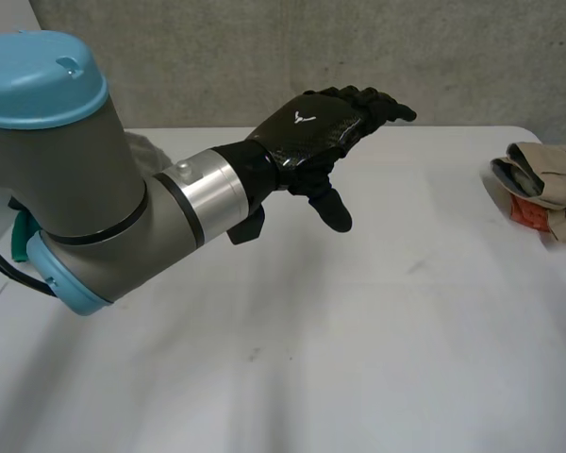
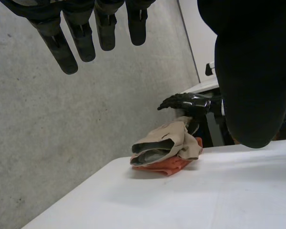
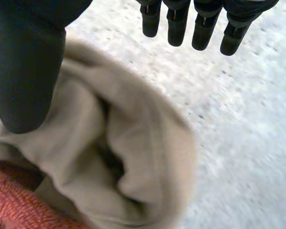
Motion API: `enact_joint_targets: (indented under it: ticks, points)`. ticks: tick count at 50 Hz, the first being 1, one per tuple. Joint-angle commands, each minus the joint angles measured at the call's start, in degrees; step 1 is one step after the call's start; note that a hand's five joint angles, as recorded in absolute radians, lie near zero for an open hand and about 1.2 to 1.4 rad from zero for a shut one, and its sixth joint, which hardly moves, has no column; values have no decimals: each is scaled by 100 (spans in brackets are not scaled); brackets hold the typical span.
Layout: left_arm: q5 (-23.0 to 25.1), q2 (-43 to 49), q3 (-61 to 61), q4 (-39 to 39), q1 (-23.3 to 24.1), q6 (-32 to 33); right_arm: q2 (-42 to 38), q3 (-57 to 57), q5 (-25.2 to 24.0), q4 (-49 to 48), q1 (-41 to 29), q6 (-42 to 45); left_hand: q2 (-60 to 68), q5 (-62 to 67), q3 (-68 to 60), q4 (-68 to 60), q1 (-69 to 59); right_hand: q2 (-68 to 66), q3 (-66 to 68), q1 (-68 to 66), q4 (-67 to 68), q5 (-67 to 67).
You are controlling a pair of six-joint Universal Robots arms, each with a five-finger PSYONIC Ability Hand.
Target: Fold the laundry.
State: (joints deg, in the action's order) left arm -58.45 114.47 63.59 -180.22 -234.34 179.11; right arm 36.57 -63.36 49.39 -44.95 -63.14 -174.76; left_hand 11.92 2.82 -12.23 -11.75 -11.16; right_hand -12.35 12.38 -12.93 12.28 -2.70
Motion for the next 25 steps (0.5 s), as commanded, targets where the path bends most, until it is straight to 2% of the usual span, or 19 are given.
enact_joint_targets:
  ticks: [1, 3, 6, 8, 11, 14, 16, 19, 21, 23, 24, 25]
  points:
    - [0, -187, 127, -171, 11, -8, 877, -80, 597, 2111, 461, 1196, 132, 42, -101, -150, -209, 235, -238, 293, -228, 270]
    - [0, -223, 145, -206, 11, -8, 1053, -71, 869, 2463, 513, 1670, 132, 42, -101, -150, -209, 235, -238, 293, -228, 270]
    - [0, -293, 163, -233, 20, -8, 1431, -18, 1599, 2938, 566, 2611, 132, 42, -101, -150, -209, 235, -238, 293, -228, 270]
    - [0, -354, 154, -242, 11, -25, 1755, 17, 2142, 3018, 558, 3129, 132, 42, -101, -150, -209, 235, -238, 293, -228, 270]
    - [-9, -495, 119, -294, -6, -52, 2089, 26, 2610, 2704, 479, 3308, 132, 42, -101, -150, -209, 235, -238, 293, -228, 270]
    - [-79, -662, 84, -391, -41, -60, 2327, -97, 2611, 2176, 190, 3185, 149, 59, -118, -166, -225, 235, -238, 293, -228, 270]
    - [-193, -741, 75, -435, -68, -60, 2714, -342, 2541, 1658, -302, 2957, 149, 59, -118, -166, -225, 235, -238, 293, -228, 270]
    - [-702, -891, 40, -497, -217, -25, 3310, -990, 2279, 1105, -802, 2624, 166, 76, -135, -183, -242, 235, -238, 293, -228, 270]
    - [-1176, -935, 39, -523, -550, 27, 3619, -1370, 2059, 918, -1006, 2482, 166, 76, -135, -183, -242, 235, -238, 293, -228, 270]
    - [-1405, -944, 74, -558, -884, 132, 3952, -1939, 1682, 839, -1286, 2368, 233, 143, -201, -250, -309, 235, -238, 293, -228, 270]
    - [-1545, -918, 75, -558, -1268, 281, 4050, -2134, 1549, 839, -1392, 2367, 283, 193, -252, -300, -360, 235, -238, 293, -228, 270]
    - [-1573, -891, 75, -558, -1455, 404, 4129, -2336, 1426, 847, -1515, 2385, 284, 194, -252, -301, -360, 235, -238, 293, -228, 270]
